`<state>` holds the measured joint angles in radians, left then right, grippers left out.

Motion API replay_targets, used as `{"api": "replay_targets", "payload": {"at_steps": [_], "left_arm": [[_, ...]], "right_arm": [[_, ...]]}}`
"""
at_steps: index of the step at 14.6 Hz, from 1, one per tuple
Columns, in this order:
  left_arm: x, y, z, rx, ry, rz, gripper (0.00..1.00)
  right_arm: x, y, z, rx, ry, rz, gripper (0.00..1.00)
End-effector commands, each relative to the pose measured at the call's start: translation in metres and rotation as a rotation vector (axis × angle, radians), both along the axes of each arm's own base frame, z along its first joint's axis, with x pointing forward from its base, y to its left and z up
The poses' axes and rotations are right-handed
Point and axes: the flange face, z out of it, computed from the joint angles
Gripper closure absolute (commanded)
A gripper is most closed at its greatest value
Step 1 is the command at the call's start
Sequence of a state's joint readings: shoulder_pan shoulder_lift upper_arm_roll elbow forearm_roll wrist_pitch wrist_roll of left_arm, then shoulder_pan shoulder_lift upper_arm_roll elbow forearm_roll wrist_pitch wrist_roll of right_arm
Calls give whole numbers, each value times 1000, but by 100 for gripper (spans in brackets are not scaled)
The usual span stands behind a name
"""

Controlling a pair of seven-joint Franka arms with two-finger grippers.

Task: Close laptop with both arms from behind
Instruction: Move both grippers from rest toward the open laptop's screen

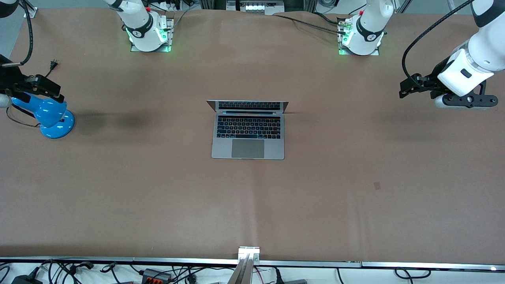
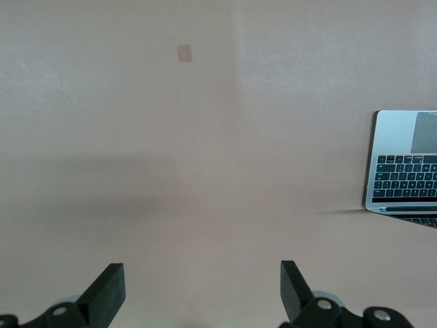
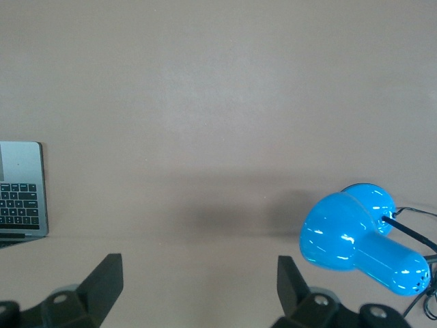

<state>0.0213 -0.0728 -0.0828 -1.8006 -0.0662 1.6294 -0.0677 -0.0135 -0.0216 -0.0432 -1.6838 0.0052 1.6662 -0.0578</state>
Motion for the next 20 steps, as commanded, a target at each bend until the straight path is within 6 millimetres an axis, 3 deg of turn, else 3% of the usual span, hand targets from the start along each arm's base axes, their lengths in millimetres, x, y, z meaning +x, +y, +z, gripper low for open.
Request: {"api": "replay_targets", "payload": {"at_steps": [1,8,10,11,14,16,18,20], "left_arm": [[1,-3,7,11,2,-19,0],[1,0,2,2,29,-32,0],[-6,-3,6,0,51,-42,69],[-9,-2,5,1,76,-35,79],[-15,2,2,1,123,-38,85],[-21,-9,-2,-31,153,-37,93],[-15,-23,-18,-93,173,19,92],[-10,-25,-23,-97,154,62,94]], "right_arm": [[-8,0,7,4,-1,-7,0],[-8,0,8,3,-2,-6,0],[-8,0,8,4,-2,-6,21],[-8,0,8,4,-2,-6,36],[-10,0,8,3,4,-6,73],[-12,0,7,6,25,-6,96],[-11,1,6,10,28,-7,100],[-13,1,4,13,42,-9,100]]}}
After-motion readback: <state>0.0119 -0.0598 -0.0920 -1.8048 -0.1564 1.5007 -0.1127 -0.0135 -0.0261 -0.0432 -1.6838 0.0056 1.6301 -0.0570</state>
